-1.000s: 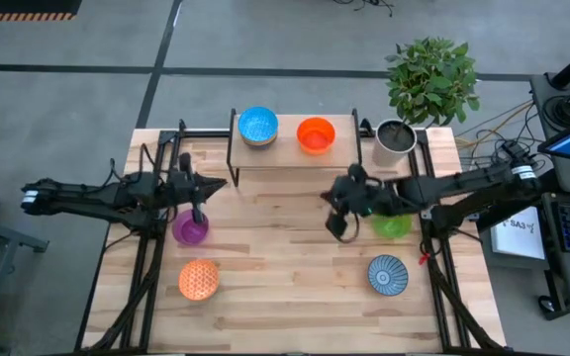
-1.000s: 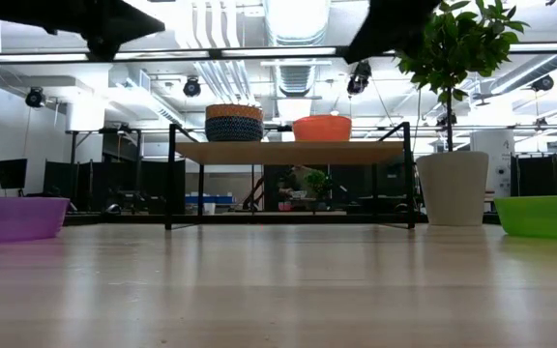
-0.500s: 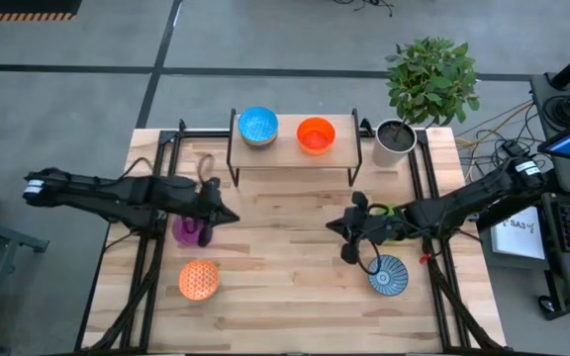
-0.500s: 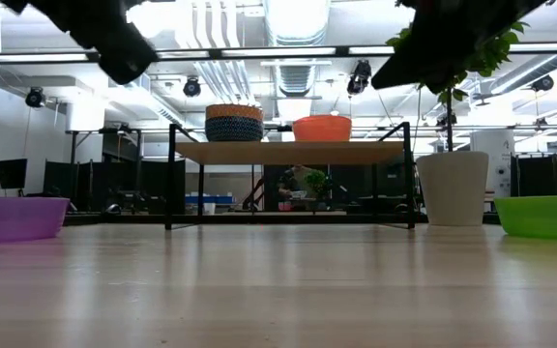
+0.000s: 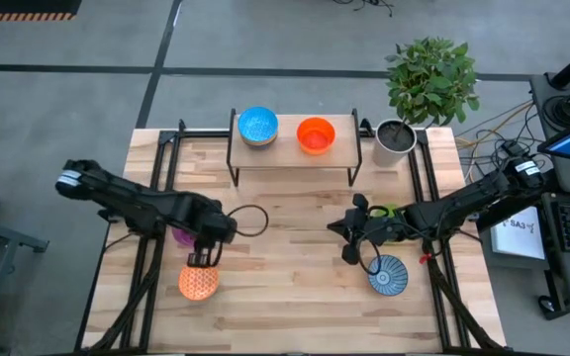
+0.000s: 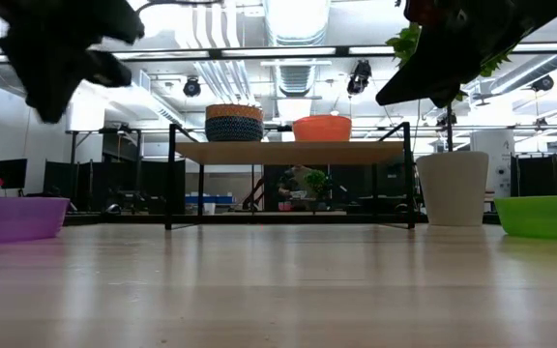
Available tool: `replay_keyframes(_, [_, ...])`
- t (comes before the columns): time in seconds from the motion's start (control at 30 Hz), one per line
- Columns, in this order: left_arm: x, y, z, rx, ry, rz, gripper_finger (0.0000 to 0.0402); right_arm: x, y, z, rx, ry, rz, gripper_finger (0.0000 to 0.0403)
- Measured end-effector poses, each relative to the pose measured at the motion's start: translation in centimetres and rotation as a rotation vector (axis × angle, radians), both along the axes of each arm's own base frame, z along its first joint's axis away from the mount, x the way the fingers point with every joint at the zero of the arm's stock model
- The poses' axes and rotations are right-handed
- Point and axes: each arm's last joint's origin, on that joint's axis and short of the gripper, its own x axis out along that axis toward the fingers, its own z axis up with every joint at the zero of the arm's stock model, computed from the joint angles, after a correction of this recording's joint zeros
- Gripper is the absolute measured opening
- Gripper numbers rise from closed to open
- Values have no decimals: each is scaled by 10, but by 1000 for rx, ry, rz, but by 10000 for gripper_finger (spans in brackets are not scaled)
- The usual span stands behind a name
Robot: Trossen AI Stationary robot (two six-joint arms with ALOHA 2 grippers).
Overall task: Place and stack bowls onto a shelf
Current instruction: Stack the patterned orange bowl on top of the patterned light blue bowl on the shelf
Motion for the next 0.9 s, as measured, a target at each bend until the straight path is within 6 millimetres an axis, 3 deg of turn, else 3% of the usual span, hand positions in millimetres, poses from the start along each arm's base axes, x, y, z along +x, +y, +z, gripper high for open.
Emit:
replay_keyframes(0.33, [3, -12, -21, -46, 117, -51, 15, 0, 0, 0, -2, -3, 2, 9])
replay_keyframes(0.63, [4, -31, -25, -52, 73, -184, 112, 0, 0, 0, -7, -2, 5, 9])
replay_keyframes(0.77, [3, -49, -37, -40, 58, -277, 148, 0, 0, 0, -10, -2, 8, 9])
replay_keyframes(0.9, [4, -55, -54, -16, 80, -259, 157, 0, 0, 0, -15, -1, 10, 9])
